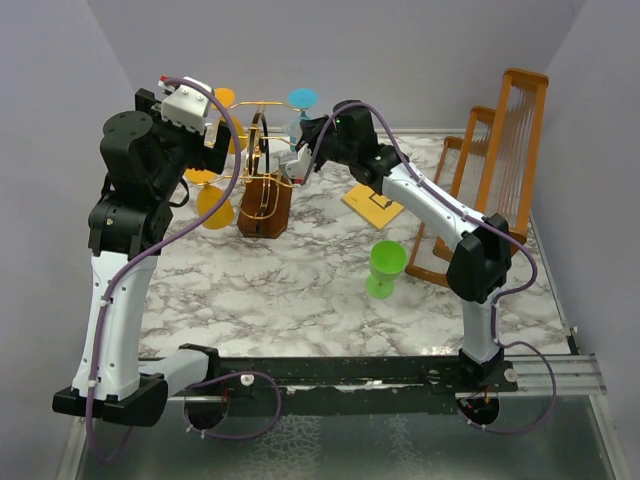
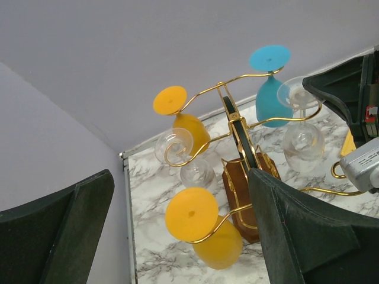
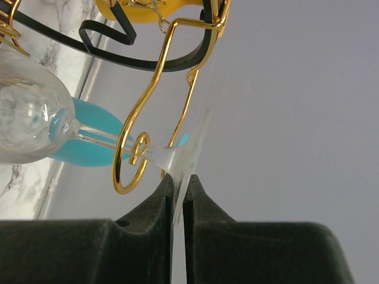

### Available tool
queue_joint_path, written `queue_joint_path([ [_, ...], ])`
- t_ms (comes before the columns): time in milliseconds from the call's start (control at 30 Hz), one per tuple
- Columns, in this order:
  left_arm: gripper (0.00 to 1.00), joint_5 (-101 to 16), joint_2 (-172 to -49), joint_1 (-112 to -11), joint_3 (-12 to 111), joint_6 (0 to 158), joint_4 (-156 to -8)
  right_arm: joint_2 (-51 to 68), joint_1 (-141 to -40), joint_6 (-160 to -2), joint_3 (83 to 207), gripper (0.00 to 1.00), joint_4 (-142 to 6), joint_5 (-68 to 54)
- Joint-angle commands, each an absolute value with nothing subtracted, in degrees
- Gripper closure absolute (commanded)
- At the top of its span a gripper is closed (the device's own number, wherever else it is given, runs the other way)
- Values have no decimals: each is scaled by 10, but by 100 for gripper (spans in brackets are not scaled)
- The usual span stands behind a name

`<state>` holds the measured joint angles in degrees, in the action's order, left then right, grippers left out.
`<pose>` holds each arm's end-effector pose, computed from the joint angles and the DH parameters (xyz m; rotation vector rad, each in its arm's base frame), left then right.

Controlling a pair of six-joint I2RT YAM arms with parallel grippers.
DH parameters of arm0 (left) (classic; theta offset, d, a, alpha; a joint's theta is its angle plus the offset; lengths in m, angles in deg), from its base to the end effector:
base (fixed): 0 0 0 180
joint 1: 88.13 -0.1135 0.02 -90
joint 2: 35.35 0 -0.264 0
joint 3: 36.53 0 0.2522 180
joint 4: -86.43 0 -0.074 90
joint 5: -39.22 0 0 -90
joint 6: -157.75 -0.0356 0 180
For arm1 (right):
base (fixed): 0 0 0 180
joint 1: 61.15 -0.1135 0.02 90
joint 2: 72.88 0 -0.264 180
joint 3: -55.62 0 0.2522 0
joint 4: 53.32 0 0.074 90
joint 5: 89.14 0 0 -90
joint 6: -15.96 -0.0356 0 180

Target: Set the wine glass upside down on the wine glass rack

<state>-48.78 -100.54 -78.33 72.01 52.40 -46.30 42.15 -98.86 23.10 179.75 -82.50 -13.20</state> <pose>0.1988 -0.0356 0.5188 0.3829 1.5940 0.0455 0.3765 0.3021 0.3553 -1.8465 0.5874 -0.4623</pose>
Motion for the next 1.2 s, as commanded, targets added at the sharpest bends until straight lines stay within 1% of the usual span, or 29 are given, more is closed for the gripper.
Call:
queue_joint_path([
  [0,2,-475,-994,-786,718,520,-477,386,-992,294,1798,95,-878,-97],
  [700,2,-473,-994,-787,714,517,-477,382,-989,274,1799,96,-908,-89],
  [1167,2,-471,-998,-786,715,517,-477,391,-978,262,1799,95,-874,-78],
])
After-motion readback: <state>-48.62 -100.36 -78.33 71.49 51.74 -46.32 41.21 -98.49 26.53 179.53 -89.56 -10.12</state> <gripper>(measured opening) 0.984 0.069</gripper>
